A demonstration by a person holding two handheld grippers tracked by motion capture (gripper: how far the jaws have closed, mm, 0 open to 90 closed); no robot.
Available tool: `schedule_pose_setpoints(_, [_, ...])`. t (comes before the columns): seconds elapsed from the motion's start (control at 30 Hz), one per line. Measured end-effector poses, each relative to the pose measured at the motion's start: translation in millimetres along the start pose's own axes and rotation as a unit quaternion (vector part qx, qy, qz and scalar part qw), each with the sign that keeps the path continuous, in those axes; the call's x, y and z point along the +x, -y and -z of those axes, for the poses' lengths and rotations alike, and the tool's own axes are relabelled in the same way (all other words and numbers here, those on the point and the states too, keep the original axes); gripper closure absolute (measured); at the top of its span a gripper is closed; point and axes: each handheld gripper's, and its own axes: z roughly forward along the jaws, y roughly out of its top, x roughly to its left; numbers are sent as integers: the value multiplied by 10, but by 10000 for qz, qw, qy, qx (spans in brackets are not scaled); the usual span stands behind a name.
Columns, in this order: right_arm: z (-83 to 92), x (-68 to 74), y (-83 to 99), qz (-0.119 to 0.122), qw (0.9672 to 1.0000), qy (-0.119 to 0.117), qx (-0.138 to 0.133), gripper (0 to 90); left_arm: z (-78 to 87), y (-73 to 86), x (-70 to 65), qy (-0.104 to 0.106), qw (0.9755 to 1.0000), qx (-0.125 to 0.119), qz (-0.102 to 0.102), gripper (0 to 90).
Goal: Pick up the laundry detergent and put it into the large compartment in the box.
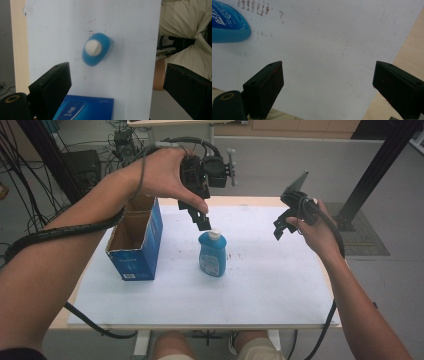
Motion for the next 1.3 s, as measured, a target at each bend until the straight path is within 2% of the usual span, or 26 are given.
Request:
schedule_pose_setpoints(0.17, [22,-12,4,-40,10000,22,-4,96,-3,-6,31,4,10000,-1,-4,82])
schedule_pose_setpoints(0.77, [62,-55,35,-118,9999,0,-22,96,71,-103,99,-190,9997,60,-150,82])
schedule_pose_setpoints(1.07, [89,-78,46,-157,9999,-26,1,95,31,-217,203,-284,9992,184,-225,73])
schedule_pose_setpoints(1.3, [94,-85,52,-153,9999,-22,-12,94,-97,-300,300,-261,9988,254,-330,70])
